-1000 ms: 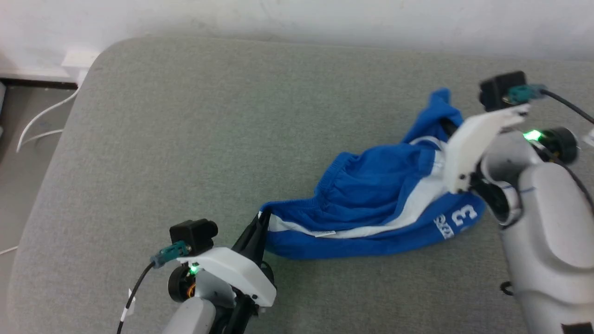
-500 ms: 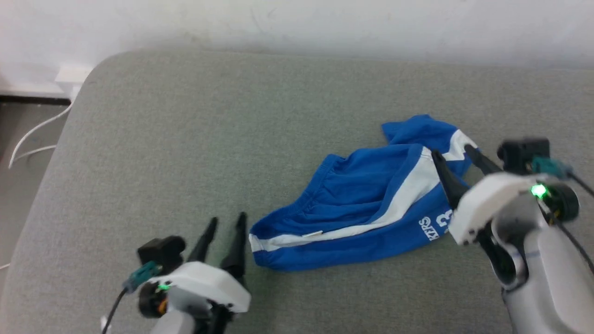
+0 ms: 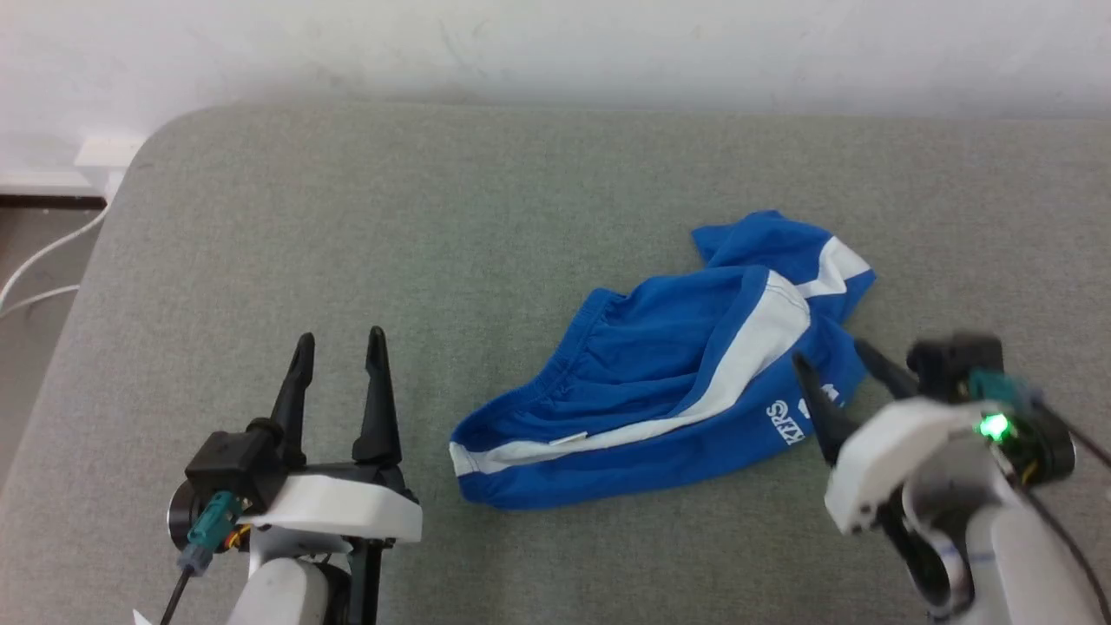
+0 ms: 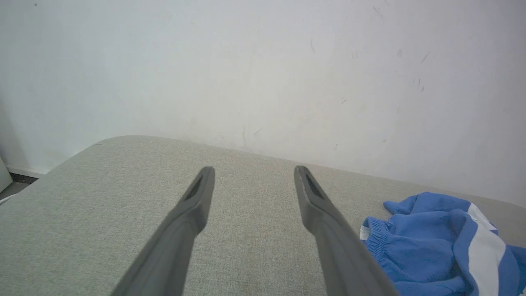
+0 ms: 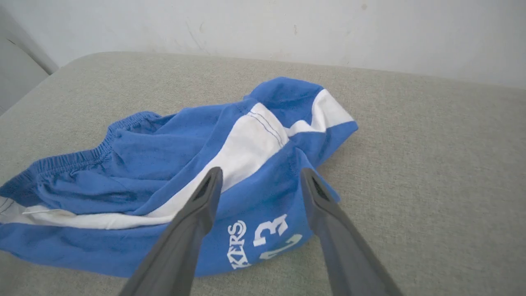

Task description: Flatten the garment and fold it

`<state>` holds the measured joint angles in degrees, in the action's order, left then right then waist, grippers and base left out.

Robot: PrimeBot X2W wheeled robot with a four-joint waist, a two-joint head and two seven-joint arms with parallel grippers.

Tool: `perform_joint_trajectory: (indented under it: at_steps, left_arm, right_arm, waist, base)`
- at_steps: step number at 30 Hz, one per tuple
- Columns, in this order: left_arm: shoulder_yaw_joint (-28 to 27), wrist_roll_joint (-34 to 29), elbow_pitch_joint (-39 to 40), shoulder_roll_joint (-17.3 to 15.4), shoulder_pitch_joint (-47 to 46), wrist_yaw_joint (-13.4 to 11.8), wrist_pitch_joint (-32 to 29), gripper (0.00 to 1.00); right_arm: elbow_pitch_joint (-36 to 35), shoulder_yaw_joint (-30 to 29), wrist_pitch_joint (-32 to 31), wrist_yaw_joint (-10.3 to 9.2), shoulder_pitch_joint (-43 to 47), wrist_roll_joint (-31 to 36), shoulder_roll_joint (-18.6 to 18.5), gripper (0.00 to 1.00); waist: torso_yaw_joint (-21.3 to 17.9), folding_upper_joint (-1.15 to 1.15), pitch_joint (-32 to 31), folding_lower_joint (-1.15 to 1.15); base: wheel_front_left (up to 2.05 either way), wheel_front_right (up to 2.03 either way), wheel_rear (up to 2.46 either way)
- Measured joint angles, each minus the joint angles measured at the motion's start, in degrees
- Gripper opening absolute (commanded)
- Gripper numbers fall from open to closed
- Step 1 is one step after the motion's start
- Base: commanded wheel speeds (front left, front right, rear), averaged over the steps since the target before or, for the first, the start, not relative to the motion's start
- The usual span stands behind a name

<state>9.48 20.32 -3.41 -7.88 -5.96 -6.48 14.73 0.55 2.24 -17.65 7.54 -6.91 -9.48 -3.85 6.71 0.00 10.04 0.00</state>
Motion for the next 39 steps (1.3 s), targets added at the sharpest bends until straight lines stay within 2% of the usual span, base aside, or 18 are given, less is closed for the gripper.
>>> perform_joint_trajectory:
  at_steps: [9, 12, 17, 18, 19, 21, 27, 33, 39]
  left_arm:
    - [-3.1, -3.3, -0.9, 3.9, -0.1, 4.5, 0.0, 1.00]
    - [-3.4, -3.7, -1.6, 4.3, -0.1, 5.4, 0.0, 1.00]
    - [-4.0, -3.8, -2.1, 4.7, -0.1, 6.0, 0.0, 1.00]
    - [-4.1, -3.8, -2.1, 4.7, -0.1, 6.0, 0.0, 1.00]
    - [-4.2, -3.8, -2.1, 4.7, -0.1, 6.0, 0.0, 1.00]
    - [-4.4, -3.9, -2.1, 4.7, -0.1, 6.4, 0.0, 1.00]
    - [-4.8, -3.8, -2.3, 4.8, -0.1, 6.4, 0.0, 1.00]
    - [-5.2, -3.8, -2.8, 4.9, 0.1, 6.4, 0.0, 1.00]
    - [-5.8, -3.9, -2.9, 4.9, 0.8, 6.5, 0.0, 1.00]
  right_arm:
    - [12.2, -1.4, -11.5, 0.00, -13.9, 7.0, 0.6, 1.00]
    - [13.5, -4.6, -14.6, 0.00, -14.1, 9.8, 0.7, 1.00]
    - [12.0, -6.5, -16.6, 0.00, -11.2, 10.2, 0.9, 1.00]
    - [11.6, -6.5, -17.0, 0.00, -10.3, 9.7, 0.9, 0.61]
    - [11.2, -6.4, -17.3, 0.00, -9.3, 9.1, 0.8, 0.37]
    - [9.9, -6.3, -17.7, 0.00, -7.7, 8.4, 0.8, 0.00]
    - [2.6, -6.5, -15.5, 0.00, -4.1, 4.6, 0.9, 0.00]
    - [-4.8, -13.7, -13.4, 0.00, 4.9, 0.7, 1.0, 0.00]
    - [-2.7, -21.3, -13.6, 0.00, 14.3, -5.2, 1.0, 0.00]
  waist:
    - [2.2, 0.00, 1.8, 0.01]
    - [3.3, 0.00, 1.9, 0.01]
    - [4.0, 0.00, 1.8, 0.00]
    - [3.9, 0.00, 1.8, 0.00]
    - [3.8, 0.00, 1.8, 0.00]
    - [3.5, 0.00, 1.8, 0.00]
    - [2.1, 0.00, 1.5, 0.01]
    - [0.8, 0.00, 0.0, 0.00]
    - [-1.1, 0.00, -0.9, 0.00]
  base:
    - [0.00, 0.00, 0.00]
    - [0.00, 0.00, 0.00]
    - [0.00, 0.00, 0.00]
    - [0.00, 0.00, 0.00]
    - [0.00, 0.00, 0.00]
    - [0.00, 0.00, 0.00]
    - [0.00, 0.00, 0.00]
    - [0.00, 0.00, 0.00]
    - [0.00, 0.00, 0.00]
